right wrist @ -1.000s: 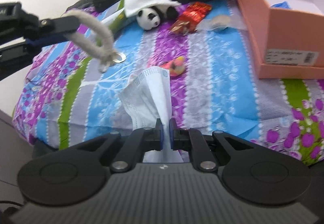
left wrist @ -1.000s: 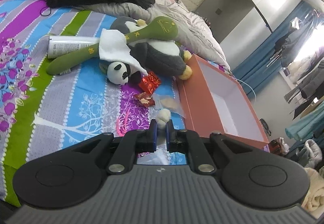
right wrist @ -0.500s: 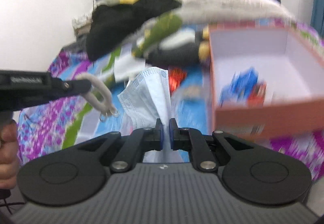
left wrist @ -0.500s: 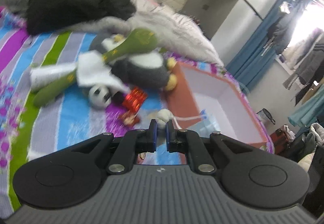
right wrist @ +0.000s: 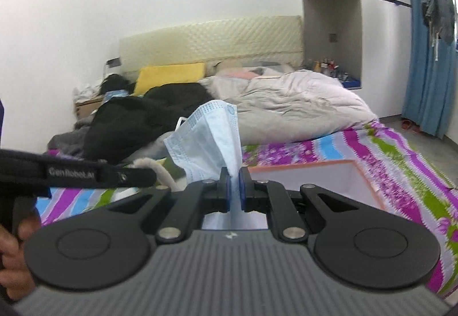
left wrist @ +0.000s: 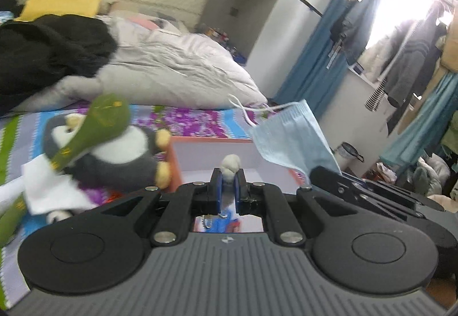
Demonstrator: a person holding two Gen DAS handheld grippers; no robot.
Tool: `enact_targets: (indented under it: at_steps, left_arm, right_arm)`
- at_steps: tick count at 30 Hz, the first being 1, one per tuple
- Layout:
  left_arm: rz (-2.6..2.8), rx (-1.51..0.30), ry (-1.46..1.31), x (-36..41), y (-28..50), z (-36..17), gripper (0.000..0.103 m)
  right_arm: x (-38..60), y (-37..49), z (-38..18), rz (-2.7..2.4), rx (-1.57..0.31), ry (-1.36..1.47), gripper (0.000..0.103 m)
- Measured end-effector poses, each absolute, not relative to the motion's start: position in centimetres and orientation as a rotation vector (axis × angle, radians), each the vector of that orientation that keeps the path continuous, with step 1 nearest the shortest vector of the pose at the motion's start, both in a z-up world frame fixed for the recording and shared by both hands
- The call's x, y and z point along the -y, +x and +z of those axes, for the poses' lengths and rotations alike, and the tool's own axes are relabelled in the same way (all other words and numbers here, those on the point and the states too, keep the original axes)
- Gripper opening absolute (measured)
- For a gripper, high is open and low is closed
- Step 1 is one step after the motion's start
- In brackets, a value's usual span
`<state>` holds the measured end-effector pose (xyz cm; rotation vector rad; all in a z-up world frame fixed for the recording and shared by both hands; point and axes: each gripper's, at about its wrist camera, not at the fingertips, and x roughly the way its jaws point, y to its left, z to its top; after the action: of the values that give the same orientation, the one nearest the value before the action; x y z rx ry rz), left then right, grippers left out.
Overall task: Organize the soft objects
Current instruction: 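Carry the mask and hair tie over the orange box with both tools, then open both tools to drop the mask and hair tie into the box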
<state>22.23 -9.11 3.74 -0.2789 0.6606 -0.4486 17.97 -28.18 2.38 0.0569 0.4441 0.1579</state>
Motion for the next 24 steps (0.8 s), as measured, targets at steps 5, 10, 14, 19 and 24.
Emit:
enact_targets:
  at_steps: [5,10,14,19,24]
  left_arm:
    - [-0.482,-0.759,-0.285,13.5,27.0,2.4,0.010]
    - [-0.498,-0.913,-0.304,17.0,31.3,-0.9,0.010]
    - [-0.482,-0.991,-0.261,19.5,33.7,-3.0,0.010]
    - [-0.469,-1.076,-0.160,22.5,35.4,-5.4,0.010]
    - [-0.464,-1.123,-0.099,24.1,35.5,-7.3,0.011]
  right_arm:
    - [32.7,21.7,0.8,0.069,-0.543,0.109,0.010]
    - [37.2,25.7,-2.8,-0.032,-0.681,0.145,0.010]
    - [39.7,27.7,-6.5,-0.054,-0.797,0.167,0.010]
    - [41.0,28.6,-9.8,-0.057,-0.880,0.143,0.011]
    - [41.8,27.9,-11.5,-0.066,-0.915,0.174,0.012]
